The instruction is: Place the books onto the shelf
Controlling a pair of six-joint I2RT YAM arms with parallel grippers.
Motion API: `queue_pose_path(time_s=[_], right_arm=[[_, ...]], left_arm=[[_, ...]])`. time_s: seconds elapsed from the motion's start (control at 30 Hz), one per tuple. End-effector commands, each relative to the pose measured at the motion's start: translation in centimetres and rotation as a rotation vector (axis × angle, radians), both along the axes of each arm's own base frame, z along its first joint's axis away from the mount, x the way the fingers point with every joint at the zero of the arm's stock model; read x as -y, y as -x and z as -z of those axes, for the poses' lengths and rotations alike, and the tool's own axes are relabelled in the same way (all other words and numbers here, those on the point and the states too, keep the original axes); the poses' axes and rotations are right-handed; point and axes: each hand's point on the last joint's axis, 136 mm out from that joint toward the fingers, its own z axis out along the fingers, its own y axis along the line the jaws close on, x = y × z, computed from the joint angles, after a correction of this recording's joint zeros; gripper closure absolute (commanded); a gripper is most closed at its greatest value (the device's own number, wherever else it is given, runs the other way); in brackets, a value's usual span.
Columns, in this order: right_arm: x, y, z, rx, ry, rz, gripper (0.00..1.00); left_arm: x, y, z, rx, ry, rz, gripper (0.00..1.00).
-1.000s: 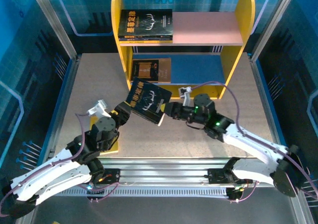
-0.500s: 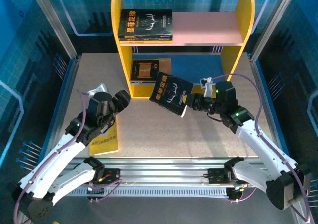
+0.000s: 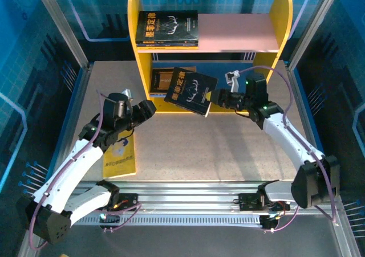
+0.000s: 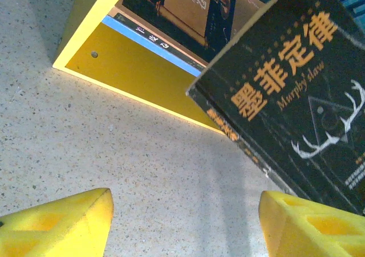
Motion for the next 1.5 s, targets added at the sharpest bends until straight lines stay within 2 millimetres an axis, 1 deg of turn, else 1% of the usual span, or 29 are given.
queue_pose_path(time_s=[0.0,0.13,0.23,0.53,0.73,0.83,1.1,1.13,1.47], right_arm=[[-0.6,-1.7,-5.1,0.186,-0.102,-0.078,0.81],[-1.1,-3.3,-5.0,0.208,-0.142,-0.123,0.81],[-1.7,-4.5,-4.4,0.222,-0.149,-0.156,0.81],[-2.9,-7.6,-2.5,0.232,-0.203,-0.259,0.81],[-3.5,-9.1,-1.7,0.218,-0.207,-0.307,0.81],[-3.8,-9.7,-1.4,0.215,-0.203,-0.324,0.81],[-4.2,-10.5,-0.6,0.194,-0.178,-0.36,0.81],[-4.2,-10.6,-0.2,0.176,-0.169,-0.358,0.8],[-4.2,-11.1,1.2,0.147,-0.122,-0.352,0.8]], left_arm=[[0.5,0.1,-1.3,0.027,0.029,0.042,0.31],[0.9,0.0,-1.6,0.024,0.037,0.073,0.31],[1.1,-0.1,-1.8,0.024,0.04,0.085,0.31],[0.2,-0.2,-1.7,0.011,0.035,0.067,0.31],[-0.3,-0.2,-1.7,0.011,0.033,0.052,0.31],[-0.5,-0.3,-1.5,0.002,0.03,0.048,0.31],[-0.7,-0.6,-1.2,-0.007,0.03,0.043,0.32],[-0.7,-0.6,-1.2,-0.007,0.031,0.041,0.31],[-0.8,-0.5,-0.7,-0.018,0.035,0.04,0.32]])
